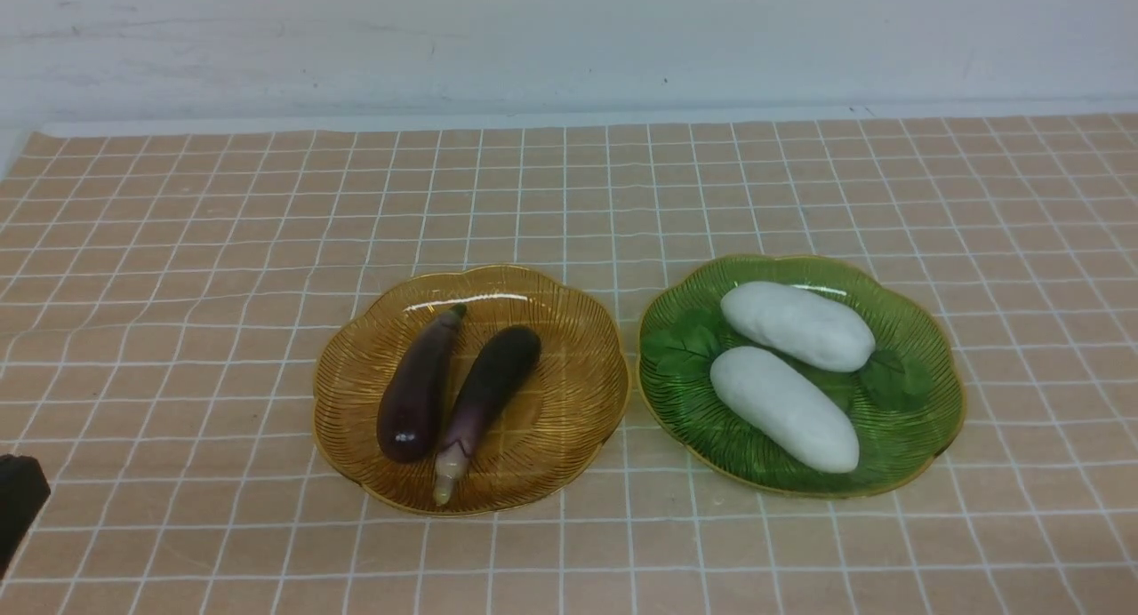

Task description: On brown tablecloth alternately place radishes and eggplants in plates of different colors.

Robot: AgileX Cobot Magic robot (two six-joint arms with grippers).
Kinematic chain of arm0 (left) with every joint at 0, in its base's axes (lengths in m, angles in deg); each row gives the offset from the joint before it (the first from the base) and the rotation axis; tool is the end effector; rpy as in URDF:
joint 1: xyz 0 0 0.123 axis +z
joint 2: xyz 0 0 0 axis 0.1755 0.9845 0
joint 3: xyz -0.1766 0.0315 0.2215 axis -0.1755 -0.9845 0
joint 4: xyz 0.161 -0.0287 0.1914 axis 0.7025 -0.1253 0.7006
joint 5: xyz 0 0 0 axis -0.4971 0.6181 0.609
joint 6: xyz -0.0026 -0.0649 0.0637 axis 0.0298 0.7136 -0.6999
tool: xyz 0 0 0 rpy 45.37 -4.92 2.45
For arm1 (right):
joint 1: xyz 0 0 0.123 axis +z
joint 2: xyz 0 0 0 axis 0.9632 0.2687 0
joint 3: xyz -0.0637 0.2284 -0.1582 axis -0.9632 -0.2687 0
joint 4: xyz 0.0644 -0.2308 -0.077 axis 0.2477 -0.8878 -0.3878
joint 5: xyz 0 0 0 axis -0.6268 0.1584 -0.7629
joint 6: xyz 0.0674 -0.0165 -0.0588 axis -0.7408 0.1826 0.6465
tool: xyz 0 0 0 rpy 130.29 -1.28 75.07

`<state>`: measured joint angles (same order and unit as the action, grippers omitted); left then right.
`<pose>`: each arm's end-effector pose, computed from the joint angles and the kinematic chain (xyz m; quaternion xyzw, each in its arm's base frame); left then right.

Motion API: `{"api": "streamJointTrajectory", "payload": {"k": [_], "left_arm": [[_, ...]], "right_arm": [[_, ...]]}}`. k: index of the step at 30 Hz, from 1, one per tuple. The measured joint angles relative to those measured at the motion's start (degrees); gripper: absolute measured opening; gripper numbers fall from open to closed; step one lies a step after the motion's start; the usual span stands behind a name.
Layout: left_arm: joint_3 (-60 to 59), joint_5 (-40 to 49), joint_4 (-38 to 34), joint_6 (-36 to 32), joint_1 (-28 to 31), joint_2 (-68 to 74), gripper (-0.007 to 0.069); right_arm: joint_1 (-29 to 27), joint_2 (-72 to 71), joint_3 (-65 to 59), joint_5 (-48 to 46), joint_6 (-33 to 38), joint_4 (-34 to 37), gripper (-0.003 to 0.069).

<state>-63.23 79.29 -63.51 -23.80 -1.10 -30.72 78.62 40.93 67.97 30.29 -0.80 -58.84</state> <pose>0.0608 -0.0152 0.2775 0.0504 0.7712 -0.1042 0.6260 0.0517 0.0020 0.1697 -0.0273 0.8129 0.0106 0.5817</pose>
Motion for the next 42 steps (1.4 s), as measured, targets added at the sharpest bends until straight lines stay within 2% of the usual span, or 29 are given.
{"api": "streamJointTrajectory", "payload": {"k": [5, 11, 15, 20, 27, 42], "left_arm": [[-7.3, -0.3, 2.4, -0.8, 0.5, -3.4, -0.0003], [-19.2, -2.1, 3.9, -1.6, 8.5, -12.5, -0.0003], [-21.1, -2.9, 3.9, -1.7, 11.5, -13.1, -0.0003], [-21.1, -1.7, 3.8, -1.8, 11.6, -13.2, -0.0003], [-21.1, -1.4, 3.8, -1.8, 8.4, -13.2, -0.0003], [-21.1, -1.4, 3.8, -1.8, 8.3, -13.2, -0.0003]], "right_arm": [[0.0, 0.0, 0.0, 0.0, 0.0, 0.0, -0.0017], [0.0, 0.0, 0.0, 0.0, 0.0, 0.0, -0.0017], [0.0, 0.0, 0.0, 0.0, 0.0, 0.0, -0.0017], [0.0, 0.0, 0.0, 0.0, 0.0, 0.0, -0.0017], [0.0, 0.0, 0.0, 0.0, 0.0, 0.0, -0.0017], [0.0, 0.0, 0.0, 0.0, 0.0, 0.0, -0.0017]]}}
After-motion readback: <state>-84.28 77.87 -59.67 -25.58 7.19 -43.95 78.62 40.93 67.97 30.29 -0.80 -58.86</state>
